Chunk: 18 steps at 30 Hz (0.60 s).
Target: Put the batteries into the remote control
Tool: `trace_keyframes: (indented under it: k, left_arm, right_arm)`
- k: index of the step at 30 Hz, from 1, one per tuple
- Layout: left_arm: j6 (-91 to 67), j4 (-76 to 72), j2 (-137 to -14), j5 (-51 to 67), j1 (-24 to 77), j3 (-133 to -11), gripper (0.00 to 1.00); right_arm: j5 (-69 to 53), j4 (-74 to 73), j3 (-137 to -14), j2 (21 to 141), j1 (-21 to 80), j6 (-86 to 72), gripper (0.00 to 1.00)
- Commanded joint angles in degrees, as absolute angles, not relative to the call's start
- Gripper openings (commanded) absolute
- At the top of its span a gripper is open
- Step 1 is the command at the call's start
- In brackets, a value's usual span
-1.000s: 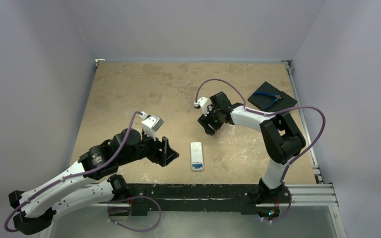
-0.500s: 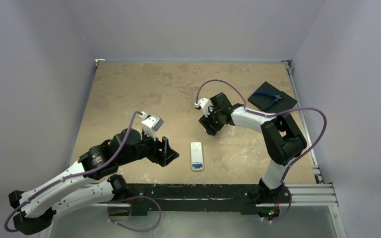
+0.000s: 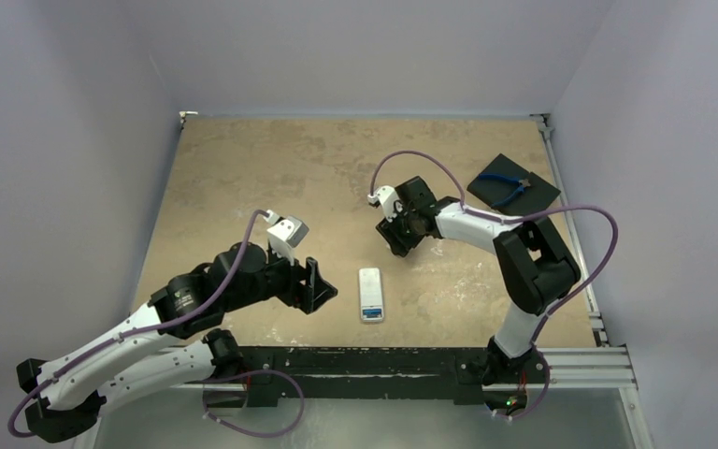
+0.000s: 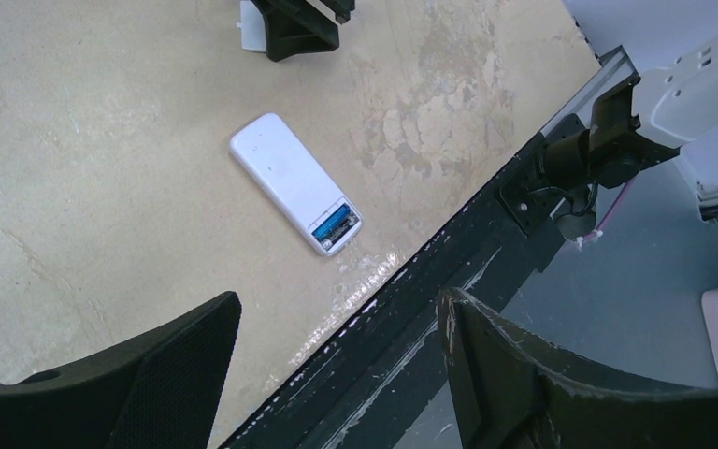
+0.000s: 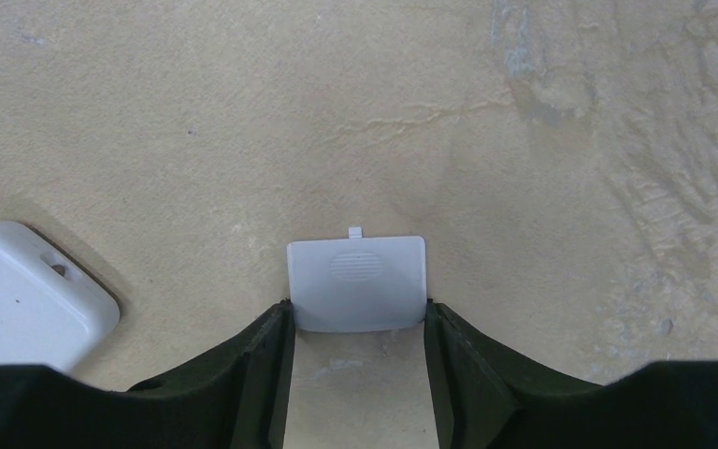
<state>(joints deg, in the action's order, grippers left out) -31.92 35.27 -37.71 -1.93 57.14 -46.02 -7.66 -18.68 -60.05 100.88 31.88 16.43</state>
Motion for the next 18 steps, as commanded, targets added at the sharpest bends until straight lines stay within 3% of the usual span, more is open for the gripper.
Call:
trace_keyframes:
  k: [1, 18]
  left_arm:
    - [-32.4, 33.9, -38.2, -3.6, 57.3, -45.5, 0.76]
    - [-33.7, 30.8, -47.1, -9.6, 57.3, -46.1, 0.74]
  right_arm:
    - [-5.5, -21.2, -59.1, 97.0, 32.2, 13.0, 0.29]
    - [-1.5, -24.9, -57.0, 84.7, 38.1, -1.3, 0.24]
